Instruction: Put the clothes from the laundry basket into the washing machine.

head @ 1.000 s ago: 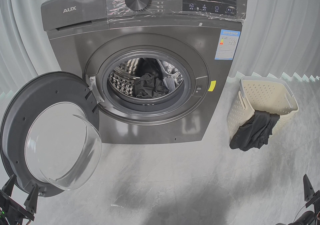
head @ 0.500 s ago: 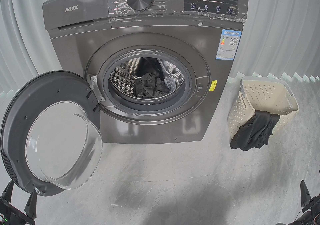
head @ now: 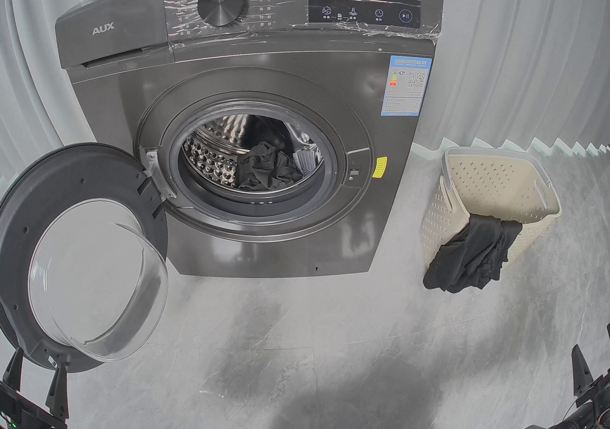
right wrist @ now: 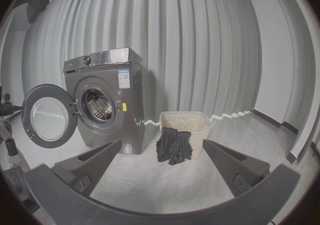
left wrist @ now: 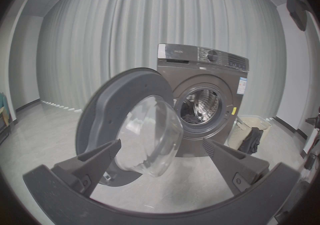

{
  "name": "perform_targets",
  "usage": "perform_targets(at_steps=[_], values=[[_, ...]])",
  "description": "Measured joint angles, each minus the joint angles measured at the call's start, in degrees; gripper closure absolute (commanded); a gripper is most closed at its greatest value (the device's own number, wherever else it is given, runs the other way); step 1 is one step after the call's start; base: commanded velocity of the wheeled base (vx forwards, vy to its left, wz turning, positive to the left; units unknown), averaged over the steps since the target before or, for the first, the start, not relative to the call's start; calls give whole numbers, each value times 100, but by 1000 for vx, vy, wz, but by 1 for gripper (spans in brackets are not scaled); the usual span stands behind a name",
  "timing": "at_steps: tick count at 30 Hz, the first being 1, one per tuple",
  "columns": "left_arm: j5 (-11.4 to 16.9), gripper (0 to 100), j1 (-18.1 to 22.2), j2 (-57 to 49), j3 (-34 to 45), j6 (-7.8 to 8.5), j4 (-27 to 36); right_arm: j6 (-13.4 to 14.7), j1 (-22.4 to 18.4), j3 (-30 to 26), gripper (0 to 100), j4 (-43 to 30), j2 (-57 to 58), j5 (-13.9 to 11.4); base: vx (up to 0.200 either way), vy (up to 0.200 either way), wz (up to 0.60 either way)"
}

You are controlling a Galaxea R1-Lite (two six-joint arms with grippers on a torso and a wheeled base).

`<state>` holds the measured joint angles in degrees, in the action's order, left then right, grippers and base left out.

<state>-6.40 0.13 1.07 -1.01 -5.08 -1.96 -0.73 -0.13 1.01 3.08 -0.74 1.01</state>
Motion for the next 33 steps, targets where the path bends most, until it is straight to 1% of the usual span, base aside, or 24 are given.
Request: perform_targets(at_steps=[2,4,5,7,9,11,12,14,16,18,20,23,33], values=[[180,0,-13,-13,0,33,22,-22,0,0,0,0,0,57,0,0,0],[241,0,-18,-22,0,44,40,-41,2,0,0,-16,0,82,0,-100,0],[244,0,-21,-26,0,44,41,-61,2,0,0,-16,0,137,0,-200,0],[239,0,-24,-30,0,40,41,-148,2,0,0,-11,0,391,0,-200,0],[235,0,-29,-33,0,38,44,-235,2,0,0,-9,0,717,0,-200,0],[238,0,-27,-33,0,38,44,-268,9,0,0,-22,0,884,0,-200,0],[235,0,-29,-33,0,38,44,-260,6,0,0,-29,0,892,0,-200,0],[233,0,-34,-33,0,38,46,-191,2,0,0,-73,0,766,0,-200,0],[233,0,-32,-34,0,38,46,-115,9,0,0,-187,0,451,0,-200,0],[230,0,-29,-33,0,35,46,-39,11,0,0,-319,0,76,0,-200,0],[228,0,-29,-33,0,33,46,20,11,0,0,-412,0,-99,0,-200,0],[230,0,-29,-33,0,30,46,73,11,0,0,-532,0,-101,0,-200,0],[230,0,-34,-33,0,24,41,73,13,0,0,-538,-2,-101,0,-200,0]])
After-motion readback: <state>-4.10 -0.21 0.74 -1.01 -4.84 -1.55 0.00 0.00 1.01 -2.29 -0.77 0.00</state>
